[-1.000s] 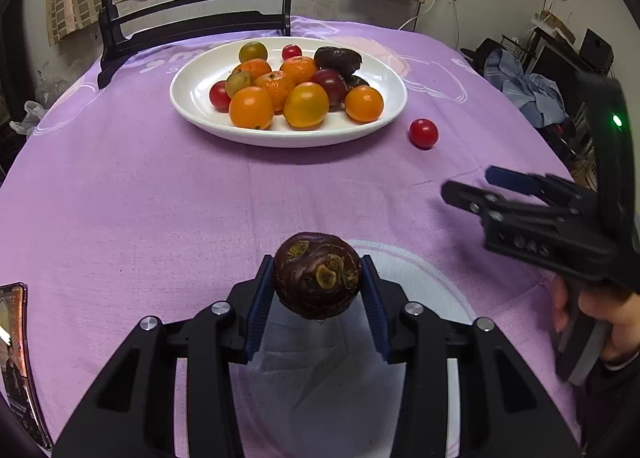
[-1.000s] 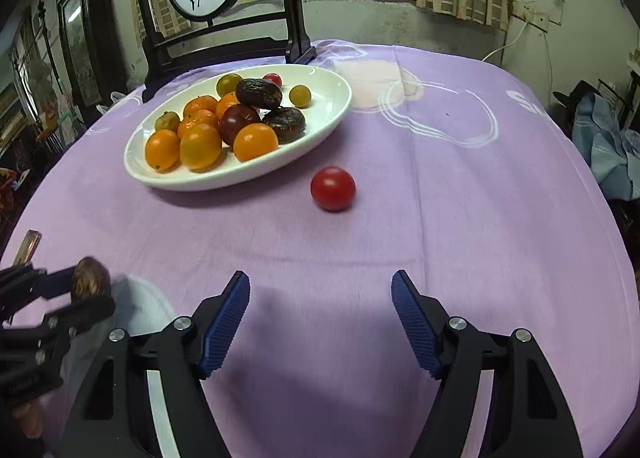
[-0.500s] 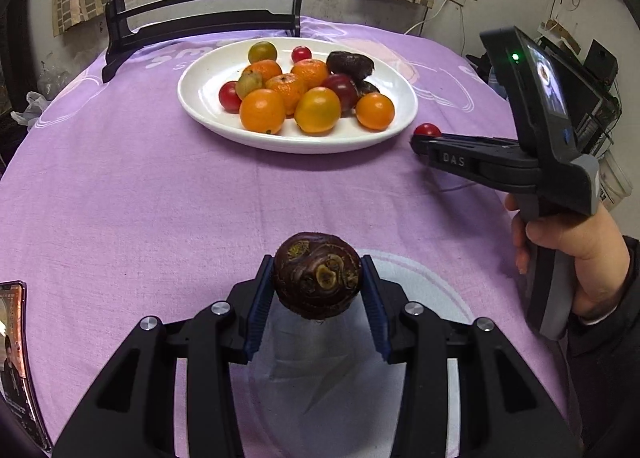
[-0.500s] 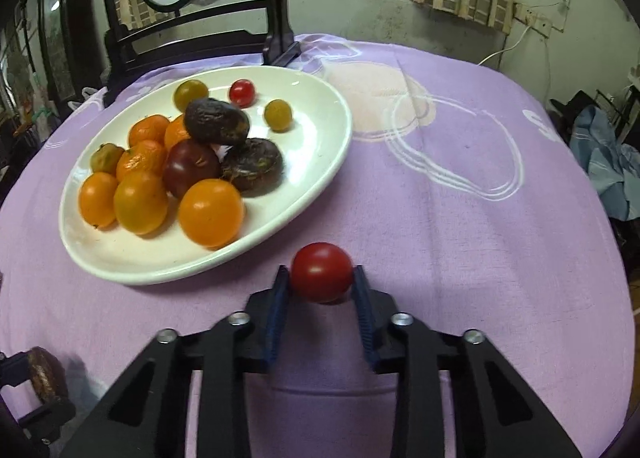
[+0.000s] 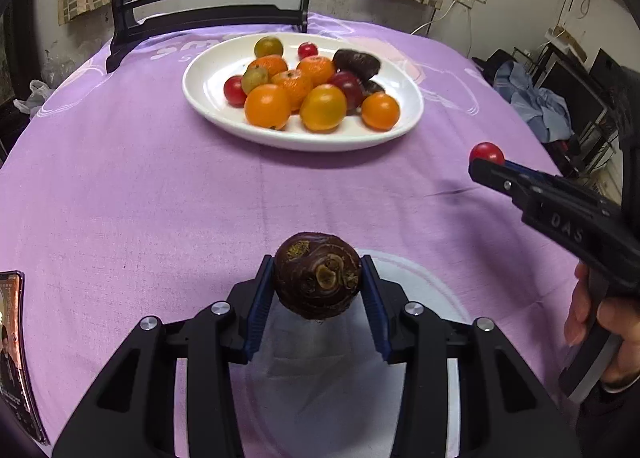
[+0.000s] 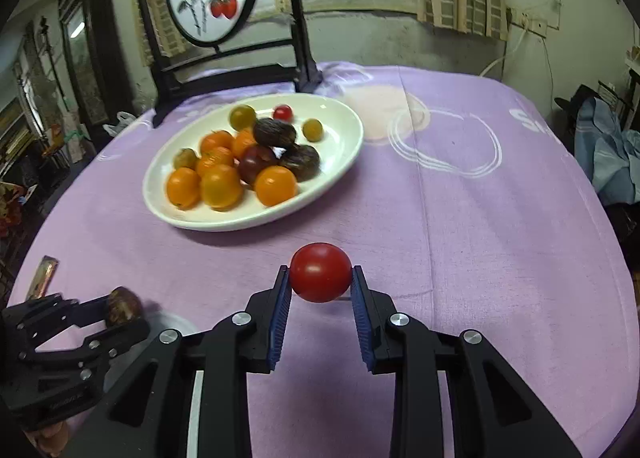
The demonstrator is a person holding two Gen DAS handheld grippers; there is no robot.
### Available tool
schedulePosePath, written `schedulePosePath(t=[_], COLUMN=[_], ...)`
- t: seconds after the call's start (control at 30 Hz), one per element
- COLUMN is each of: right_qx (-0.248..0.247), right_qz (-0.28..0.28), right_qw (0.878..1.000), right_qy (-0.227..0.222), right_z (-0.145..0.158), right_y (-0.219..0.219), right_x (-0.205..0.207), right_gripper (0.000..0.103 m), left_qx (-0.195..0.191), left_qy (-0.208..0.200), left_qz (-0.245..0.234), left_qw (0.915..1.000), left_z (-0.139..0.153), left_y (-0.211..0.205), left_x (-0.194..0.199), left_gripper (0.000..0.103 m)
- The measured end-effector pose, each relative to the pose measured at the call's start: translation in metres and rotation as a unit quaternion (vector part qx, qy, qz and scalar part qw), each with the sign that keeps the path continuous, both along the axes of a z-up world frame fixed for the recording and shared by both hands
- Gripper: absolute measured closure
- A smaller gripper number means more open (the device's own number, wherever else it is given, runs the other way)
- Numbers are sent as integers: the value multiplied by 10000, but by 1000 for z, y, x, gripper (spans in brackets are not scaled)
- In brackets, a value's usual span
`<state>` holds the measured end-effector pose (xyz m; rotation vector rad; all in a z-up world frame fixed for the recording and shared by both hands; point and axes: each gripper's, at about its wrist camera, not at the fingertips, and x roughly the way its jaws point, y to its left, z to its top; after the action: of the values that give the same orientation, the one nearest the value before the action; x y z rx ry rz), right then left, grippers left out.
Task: Organize fruits
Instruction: 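Lower the brown fruit and red tomato onto the plate and open both tools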
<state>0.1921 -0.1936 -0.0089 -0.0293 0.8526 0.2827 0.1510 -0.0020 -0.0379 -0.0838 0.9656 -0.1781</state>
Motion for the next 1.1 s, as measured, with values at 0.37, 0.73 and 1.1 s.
schedulePosePath(t=[0.37, 0.73, 1.1], right_qx=[247, 151, 88], right_qz=[510, 826, 882], right_qw=[9976, 9963, 9959], right_qy=[-387, -200, -204], right_z=[39, 14, 7], right_y=[26, 75, 81], right_x=[19, 86, 94], right_gripper=[73, 73, 58], left_qx=[268, 416, 460], left_qy=[-254, -143, -307], left_qz=[204, 593, 746], left_qw=[9991, 9973, 9957], left_z=[55, 40, 43], left_y=[10, 24, 21], left_x=[79, 171, 173], left_gripper=[61, 61, 37])
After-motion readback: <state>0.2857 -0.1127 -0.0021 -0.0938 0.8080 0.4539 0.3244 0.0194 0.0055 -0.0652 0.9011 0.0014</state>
